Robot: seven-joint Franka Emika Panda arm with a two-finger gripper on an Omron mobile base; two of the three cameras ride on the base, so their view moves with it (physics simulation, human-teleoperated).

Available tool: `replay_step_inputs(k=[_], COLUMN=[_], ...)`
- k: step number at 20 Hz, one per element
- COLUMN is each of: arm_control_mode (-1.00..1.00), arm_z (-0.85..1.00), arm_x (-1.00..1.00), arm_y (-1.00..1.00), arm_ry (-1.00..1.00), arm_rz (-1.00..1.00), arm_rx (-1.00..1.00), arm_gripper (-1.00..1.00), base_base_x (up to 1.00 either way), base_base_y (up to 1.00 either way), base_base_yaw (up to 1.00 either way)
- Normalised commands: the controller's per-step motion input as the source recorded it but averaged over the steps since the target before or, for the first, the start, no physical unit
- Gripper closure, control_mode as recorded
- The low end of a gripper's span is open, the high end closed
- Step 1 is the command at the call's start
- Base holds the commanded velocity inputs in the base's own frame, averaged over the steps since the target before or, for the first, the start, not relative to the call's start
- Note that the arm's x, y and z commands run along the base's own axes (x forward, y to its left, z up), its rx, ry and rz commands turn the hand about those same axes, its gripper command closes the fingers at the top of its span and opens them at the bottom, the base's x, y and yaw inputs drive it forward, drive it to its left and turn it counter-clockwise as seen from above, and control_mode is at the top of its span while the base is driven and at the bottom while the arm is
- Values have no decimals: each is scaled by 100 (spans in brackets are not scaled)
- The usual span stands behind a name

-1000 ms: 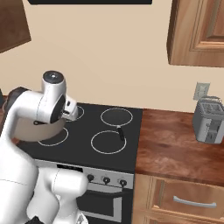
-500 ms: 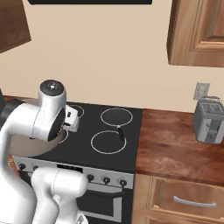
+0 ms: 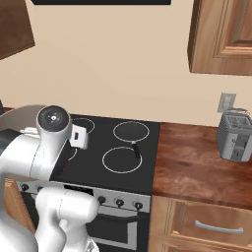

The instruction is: Move the pot and pan from the stove into the sink.

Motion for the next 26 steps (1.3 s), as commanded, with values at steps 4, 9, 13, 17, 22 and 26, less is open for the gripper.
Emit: replay_step_inputs(k=[4,9,13,17,22,26], arm_control_mode=[100,100,100,100,100,100], arm_z=[0,0,0,0,0,0], arm_x=[0,0,0,0,0,0], arm_y=[0,0,0,0,0,0], arm_ry=[0,0,0,0,0,0], arm_rz=[0,0,0,0,0,0], arm_rx=[0,0,0,0,0,0], arm_gripper=[100,100,100,100,100,100], base_base_x=[-20,-57,-54,-28,-4,0], base_base_y=[-4,-18,-18,-17,-12,-12], base_base_yaw=[0,0,-1,-18,-39,-44])
